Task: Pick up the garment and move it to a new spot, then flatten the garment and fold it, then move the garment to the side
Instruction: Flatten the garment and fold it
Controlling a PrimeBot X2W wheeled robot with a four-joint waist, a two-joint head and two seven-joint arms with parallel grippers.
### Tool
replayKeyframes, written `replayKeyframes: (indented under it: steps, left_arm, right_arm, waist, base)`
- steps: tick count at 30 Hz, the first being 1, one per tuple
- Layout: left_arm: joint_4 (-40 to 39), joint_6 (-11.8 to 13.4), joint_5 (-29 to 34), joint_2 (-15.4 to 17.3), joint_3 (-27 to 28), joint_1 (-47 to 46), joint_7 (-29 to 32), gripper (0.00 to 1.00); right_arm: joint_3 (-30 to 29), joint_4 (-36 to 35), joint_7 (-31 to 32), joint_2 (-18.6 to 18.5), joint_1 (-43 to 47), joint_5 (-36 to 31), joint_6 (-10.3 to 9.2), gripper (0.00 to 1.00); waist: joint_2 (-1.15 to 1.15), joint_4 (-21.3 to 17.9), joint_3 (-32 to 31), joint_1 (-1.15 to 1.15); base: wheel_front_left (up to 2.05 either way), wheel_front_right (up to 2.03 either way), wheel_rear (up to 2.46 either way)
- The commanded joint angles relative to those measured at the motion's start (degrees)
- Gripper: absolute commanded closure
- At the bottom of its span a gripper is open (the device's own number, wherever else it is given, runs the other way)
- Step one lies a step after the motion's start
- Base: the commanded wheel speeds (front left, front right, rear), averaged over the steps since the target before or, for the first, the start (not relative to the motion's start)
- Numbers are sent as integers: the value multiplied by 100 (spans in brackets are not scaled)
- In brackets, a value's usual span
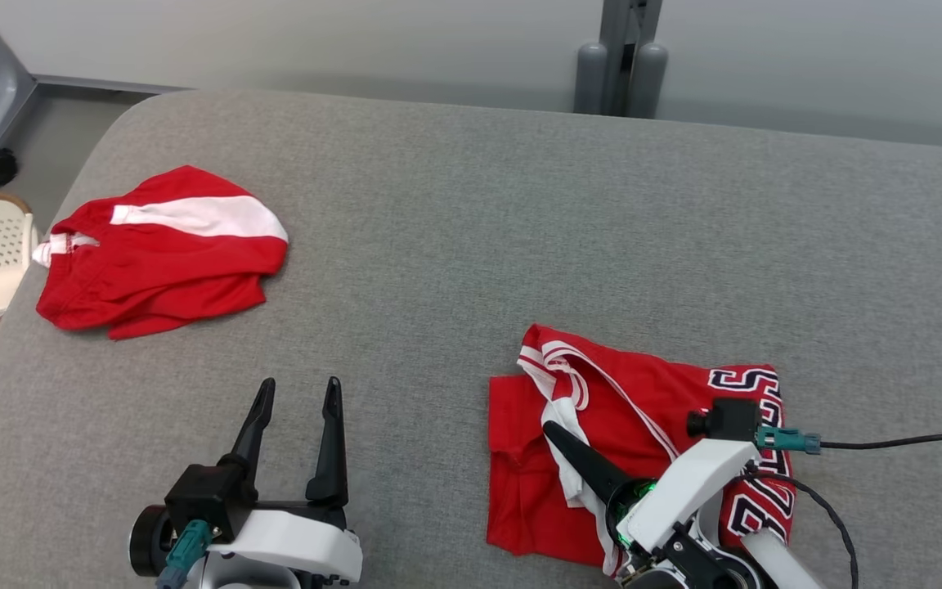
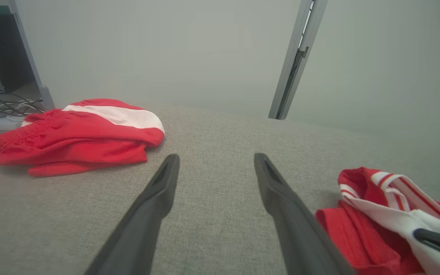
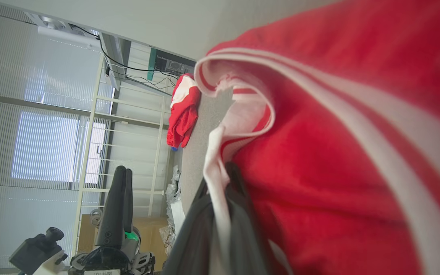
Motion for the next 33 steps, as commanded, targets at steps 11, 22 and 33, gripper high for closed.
replayKeyframes:
  steps: [11, 22, 33]
  left_arm:
    - [119, 33, -5, 16, 33, -57, -15, 0]
    - [139, -46, 130, 18, 231, 82, -15, 0]
    - [68, -95, 178, 19, 433, 211, -15, 0]
  right_arm:
    - [628, 467, -142, -38, -511, 516, 15, 0]
    - [919, -54, -7, -32, -939, 676, 15, 0]
    - [-47, -706, 977, -33, -1005, -558, 15, 0]
  waist:
    - [0, 29, -46, 0]
    - [0, -456, -439, 0]
    - [0, -1009, -711, 0]
  base:
    - [0, 0, 0]
    - [0, 0, 0]
    - [0, 0, 0]
